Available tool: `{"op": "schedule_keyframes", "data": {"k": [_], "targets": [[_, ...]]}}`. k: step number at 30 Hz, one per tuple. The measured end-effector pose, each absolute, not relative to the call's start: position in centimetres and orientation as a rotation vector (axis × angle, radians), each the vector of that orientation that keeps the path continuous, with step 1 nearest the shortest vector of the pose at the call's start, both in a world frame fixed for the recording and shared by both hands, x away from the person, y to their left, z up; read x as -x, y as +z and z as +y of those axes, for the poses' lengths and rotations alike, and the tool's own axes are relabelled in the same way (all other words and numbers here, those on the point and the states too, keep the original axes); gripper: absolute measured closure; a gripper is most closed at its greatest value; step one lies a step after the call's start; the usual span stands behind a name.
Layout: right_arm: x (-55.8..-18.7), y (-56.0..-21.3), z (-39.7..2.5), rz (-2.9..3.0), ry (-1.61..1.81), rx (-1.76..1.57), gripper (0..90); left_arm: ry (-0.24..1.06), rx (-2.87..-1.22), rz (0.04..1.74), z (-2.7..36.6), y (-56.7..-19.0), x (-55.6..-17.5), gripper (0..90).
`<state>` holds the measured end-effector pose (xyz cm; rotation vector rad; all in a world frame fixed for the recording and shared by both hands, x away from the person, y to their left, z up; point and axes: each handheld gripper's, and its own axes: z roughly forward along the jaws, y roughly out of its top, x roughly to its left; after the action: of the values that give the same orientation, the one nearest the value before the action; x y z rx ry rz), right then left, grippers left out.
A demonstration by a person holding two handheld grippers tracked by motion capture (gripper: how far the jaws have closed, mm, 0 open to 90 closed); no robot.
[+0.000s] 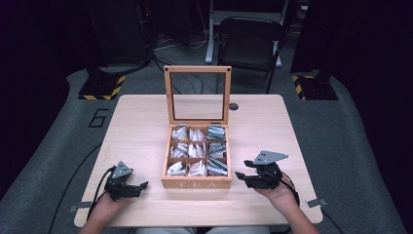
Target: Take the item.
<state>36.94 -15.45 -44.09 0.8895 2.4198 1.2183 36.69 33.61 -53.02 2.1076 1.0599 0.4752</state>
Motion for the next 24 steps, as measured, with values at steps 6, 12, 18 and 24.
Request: {"op": "schedule_keyframes", "data": {"k": [6,12,18,24], "targets": [[-37.3,-43.7,-15.2,2.42,1.235,-0.891,42.8,0.475,-2.108,1.06,33.6,-53.0,-36.7,13.7],[-37.8,-43.3,-14.9,2.426,1.235,-0.87,43.6,0.476,-2.108,1.059,33.6,-53.0,-36.7,13.7],[-38.1,-43.0,-14.6,2.431,1.227,-0.863,44.2,0.477,-2.108,1.061,33.6,-53.0,-36.7,13.7],[-38.4,-42.8,-14.2,2.434,1.226,-0.846,44.2,0.475,-2.108,1.059,33.6,-53.0,-36.7,13.7]]}}
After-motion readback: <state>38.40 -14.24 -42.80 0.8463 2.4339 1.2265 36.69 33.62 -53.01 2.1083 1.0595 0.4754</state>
